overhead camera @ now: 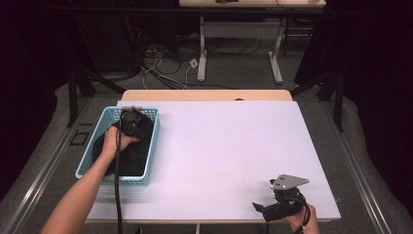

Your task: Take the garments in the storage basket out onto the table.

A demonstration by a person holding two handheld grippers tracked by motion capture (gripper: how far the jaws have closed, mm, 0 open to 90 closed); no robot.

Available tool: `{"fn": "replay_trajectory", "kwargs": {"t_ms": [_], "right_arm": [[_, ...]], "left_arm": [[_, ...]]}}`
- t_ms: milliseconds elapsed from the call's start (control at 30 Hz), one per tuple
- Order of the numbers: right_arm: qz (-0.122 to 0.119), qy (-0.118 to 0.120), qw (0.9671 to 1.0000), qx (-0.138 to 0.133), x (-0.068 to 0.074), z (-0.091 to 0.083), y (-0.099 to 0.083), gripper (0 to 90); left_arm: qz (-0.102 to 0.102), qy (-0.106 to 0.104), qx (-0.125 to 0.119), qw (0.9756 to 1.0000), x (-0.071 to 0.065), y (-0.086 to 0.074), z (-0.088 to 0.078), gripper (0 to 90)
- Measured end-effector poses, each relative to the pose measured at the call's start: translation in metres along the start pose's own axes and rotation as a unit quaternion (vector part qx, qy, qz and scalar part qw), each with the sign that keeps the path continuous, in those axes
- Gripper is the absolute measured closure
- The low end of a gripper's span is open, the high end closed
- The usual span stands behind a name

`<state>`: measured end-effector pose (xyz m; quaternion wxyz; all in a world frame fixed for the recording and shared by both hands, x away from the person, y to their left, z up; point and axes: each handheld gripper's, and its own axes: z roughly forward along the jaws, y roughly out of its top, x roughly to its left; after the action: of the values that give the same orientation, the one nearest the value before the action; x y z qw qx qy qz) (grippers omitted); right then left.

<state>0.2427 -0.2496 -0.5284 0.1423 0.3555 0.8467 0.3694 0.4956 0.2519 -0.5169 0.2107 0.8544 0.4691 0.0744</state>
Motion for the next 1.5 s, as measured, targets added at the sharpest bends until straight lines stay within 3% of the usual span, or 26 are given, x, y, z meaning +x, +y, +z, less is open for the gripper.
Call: {"fn": "replay_trajectory", "kwargs": {"t_ms": [200, 300, 567, 733, 767, 933, 1100, 1333, 1500], "right_arm": [[-0.003, -0.002, 1.0, -0.003, -0.001, 0.0, 0.0, 1.2], [-0.003, -0.004, 1.0, -0.005, -0.002, 0.001, 0.0, 1.2], [-0.003, -0.005, 1.0, -0.004, -0.002, -0.001, 0.0, 1.2], [-0.005, -0.006, 1.0, -0.004, -0.003, -0.001, 0.0, 1.2], [-0.005, -0.006, 1.0, -0.005, -0.002, -0.001, 0.0, 1.2], [-0.001, -0.004, 1.0, -0.004, -0.002, -0.001, 0.0, 1.2], [-0.004, -0.007, 1.0, -0.005, -0.002, -0.002, 0.0, 1.2], [-0.005, -0.007, 0.9999, -0.007, -0.003, -0.002, 0.0, 1.2], [-0.003, -0.007, 1.0, -0.005, -0.004, -0.002, -0.001, 1.2]], "left_arm": [[-0.019, -0.031, -0.047, 0.9982, 0.008, -0.011, -0.013, 68.3], [-0.018, -0.039, -0.065, 0.997, 0.009, -0.014, -0.02, 68.9], [0.01, -0.033, -0.12, 0.9921, 0.0, -0.014, -0.049, 68.9], [0.028, -0.025, -0.168, 0.985, -0.006, -0.015, -0.073, 68.3], [0.028, -0.025, -0.168, 0.985, -0.006, -0.015, -0.073, 68.4], [0.049, -0.026, -0.189, 0.9803, -0.008, -0.012, -0.09, 69.0], [0.062, -0.025, -0.222, 0.9729, -0.015, -0.008, -0.108, 73.7], [0.071, -0.023, -0.226, 0.9711, -0.022, -0.004, -0.111, 76.6], [0.081, -0.02, -0.246, 0.9656, -0.025, -0.002, -0.118, 77.0]]}}
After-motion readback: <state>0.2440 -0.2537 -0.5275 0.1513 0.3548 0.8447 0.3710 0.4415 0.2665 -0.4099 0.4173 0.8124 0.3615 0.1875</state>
